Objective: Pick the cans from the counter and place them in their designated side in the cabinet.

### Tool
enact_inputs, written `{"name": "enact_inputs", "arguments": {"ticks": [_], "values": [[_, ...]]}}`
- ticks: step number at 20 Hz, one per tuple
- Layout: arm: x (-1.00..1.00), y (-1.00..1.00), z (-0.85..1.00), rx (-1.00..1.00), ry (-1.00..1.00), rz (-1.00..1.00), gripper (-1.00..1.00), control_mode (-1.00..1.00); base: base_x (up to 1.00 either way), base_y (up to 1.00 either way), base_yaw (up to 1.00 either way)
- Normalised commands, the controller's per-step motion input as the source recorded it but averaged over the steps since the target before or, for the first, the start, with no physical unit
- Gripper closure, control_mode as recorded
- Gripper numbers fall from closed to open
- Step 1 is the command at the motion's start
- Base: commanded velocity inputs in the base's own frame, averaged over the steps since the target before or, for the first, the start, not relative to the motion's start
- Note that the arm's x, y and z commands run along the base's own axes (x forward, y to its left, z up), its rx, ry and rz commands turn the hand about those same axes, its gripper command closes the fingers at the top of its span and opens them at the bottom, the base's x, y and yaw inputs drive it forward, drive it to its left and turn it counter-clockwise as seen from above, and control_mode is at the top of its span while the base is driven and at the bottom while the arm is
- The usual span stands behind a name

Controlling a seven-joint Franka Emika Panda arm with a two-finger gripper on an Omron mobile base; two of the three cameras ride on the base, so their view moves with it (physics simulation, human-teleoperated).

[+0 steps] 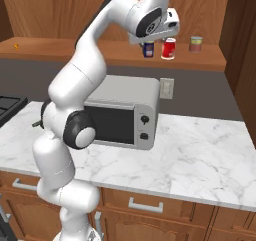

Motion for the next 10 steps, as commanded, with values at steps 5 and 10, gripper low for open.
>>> {"name": "enact_inputs", "arguments": {"ticks": [5, 10], "values": [[-0.65, 0.16, -0.17, 0.00, -0.11, 0.05, -1.00, -1.00, 0.00, 0.00, 0.00], [-0.71, 0.20, -0.17, 0.00, -0.13, 0.06, -1.00, -1.00, 0.00, 0.00, 0.00]]}}
